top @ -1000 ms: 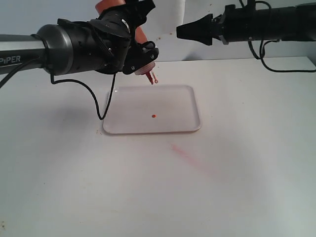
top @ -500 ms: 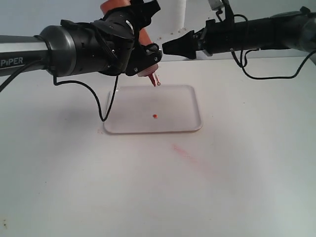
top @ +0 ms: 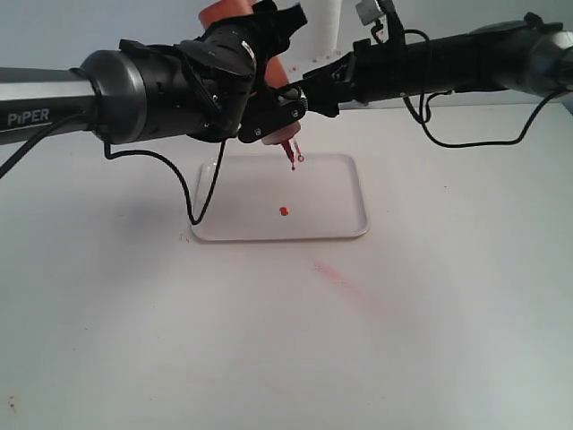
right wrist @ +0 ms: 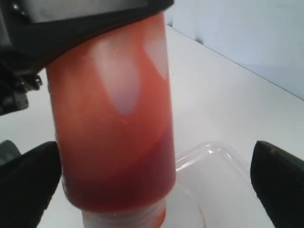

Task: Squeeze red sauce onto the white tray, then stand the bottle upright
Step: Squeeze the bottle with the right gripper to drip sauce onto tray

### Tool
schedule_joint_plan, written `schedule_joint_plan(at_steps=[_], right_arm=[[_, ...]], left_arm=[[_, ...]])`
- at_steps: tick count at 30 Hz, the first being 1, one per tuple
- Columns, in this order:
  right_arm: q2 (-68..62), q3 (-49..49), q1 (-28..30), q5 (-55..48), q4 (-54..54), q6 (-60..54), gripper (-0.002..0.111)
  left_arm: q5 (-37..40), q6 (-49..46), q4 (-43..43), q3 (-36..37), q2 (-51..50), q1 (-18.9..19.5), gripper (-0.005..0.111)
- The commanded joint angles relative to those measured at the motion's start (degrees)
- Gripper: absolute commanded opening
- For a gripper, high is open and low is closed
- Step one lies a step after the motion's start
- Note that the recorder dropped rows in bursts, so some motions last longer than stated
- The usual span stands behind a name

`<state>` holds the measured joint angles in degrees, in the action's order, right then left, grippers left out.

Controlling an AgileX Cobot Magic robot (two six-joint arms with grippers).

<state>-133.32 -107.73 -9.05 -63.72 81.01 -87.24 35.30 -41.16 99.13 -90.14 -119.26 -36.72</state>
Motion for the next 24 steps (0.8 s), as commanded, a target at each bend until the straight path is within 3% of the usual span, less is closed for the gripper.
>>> schedule_joint_plan(at_steps=[1, 6, 9, 17, 19, 22, 24], right_arm=[[0.23, -0.39, -2.52, -0.02, 0.78, -1.43, 0.101], [0.23, -0.39, -4.3, 1.33, 1.24, -2.62, 0.1], [0.23, -0.39, -4.3, 0.28, 1.38, -2.74, 0.092], [0.23, -0.39, -4.18, 0.3, -2.23, -6.98, 0.053], [0.23, -0.39, -4.18, 0.16, -2.48, -6.98, 0.037], [0.23, -0.39, -4.08, -0.8, -2.48, -6.98, 0.003], [0.23, -0.39, -3.96, -0.8, -2.52, -7.25, 0.0]], left_arm=[[0.71, 0.03, 0.82, -0.77, 0.67, -0.33, 0.0], [0.94, 0.03, 0.82, -0.77, 0.67, -0.71, 0.0], [0.52, 0.03, 0.82, -0.77, 0.67, -0.86, 0.0], [0.66, 0.13, 0.82, -0.77, 0.67, -0.86, 0.0], [0.66, 0.13, 0.82, -0.77, 0.67, -0.86, 0.0], [0.78, 0.13, 0.82, -0.77, 0.67, -0.86, 0.0], [0.78, 0.13, 0.82, -0.77, 0.67, -0.86, 0.0]])
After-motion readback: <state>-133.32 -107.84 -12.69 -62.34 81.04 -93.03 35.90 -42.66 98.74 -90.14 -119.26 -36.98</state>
